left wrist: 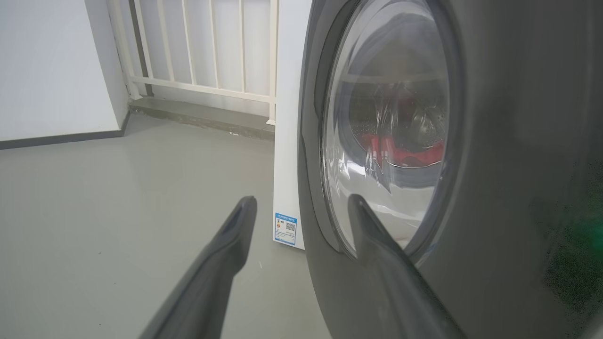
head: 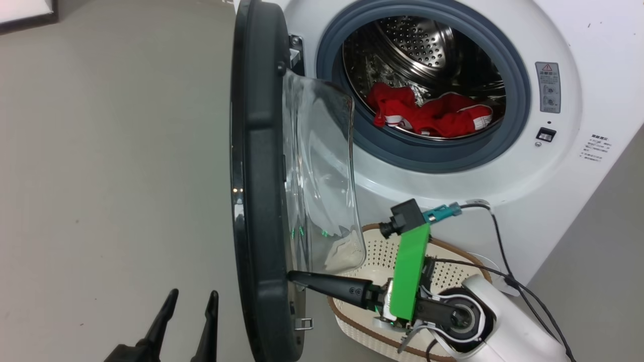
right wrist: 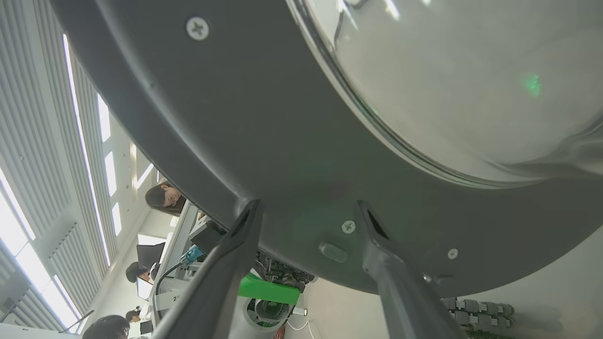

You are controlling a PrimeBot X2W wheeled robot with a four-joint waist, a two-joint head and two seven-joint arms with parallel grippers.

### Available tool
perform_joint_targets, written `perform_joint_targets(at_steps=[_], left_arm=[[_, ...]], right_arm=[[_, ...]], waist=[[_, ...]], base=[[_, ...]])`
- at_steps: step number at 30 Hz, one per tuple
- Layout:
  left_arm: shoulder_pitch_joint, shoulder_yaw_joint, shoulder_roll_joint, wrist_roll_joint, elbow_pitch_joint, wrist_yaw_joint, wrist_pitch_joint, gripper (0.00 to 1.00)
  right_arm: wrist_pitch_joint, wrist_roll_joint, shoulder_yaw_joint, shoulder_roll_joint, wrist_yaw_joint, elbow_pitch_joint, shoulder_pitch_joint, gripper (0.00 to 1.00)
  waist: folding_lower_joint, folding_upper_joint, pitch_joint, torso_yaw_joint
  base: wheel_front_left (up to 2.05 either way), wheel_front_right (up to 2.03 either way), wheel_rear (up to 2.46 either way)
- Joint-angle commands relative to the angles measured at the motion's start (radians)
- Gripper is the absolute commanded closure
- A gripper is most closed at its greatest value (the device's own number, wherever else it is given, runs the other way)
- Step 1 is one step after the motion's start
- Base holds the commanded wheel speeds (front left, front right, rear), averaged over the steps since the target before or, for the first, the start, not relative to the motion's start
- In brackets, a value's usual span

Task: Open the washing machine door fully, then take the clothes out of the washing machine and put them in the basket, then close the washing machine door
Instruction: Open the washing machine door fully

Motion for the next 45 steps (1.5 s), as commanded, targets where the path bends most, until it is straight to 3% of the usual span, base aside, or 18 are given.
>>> perform_joint_targets(at_steps=[1,11,26,45], left_arm=[[-0.030,0.038,0.011,-0.001,-0.019,0.006,-0.012,0.00],[-0.032,0.057,0.011,0.005,-0.017,0.001,-0.012,0.00],[-0.029,0.073,0.011,0.001,-0.015,0.001,-0.012,0.00],[-0.014,0.087,0.011,0.007,-0.011,0.004,-0.012,0.00]], right_arm=[[-0.021,-0.015,-0.007,0.009,0.005,-0.018,0.014,0.00],[-0.189,-0.142,-0.021,-0.076,0.005,0.010,0.093,0.00],[-0.485,-0.232,0.005,-0.195,0.005,0.041,0.187,0.00],[-0.867,-0.417,0.221,-0.295,0.005,0.122,0.157,0.00]], waist=[[0.0000,0.0000,0.002,-0.007],[0.0000,0.0000,0.004,-0.041],[0.0000,0.0000,0.003,-0.070],[0.0000,0.0000,-0.005,-0.083]], base=[[0.00,0.00,0.00],[0.00,0.00,0.00],[0.00,0.00,0.00],[0.00,0.00,0.00]])
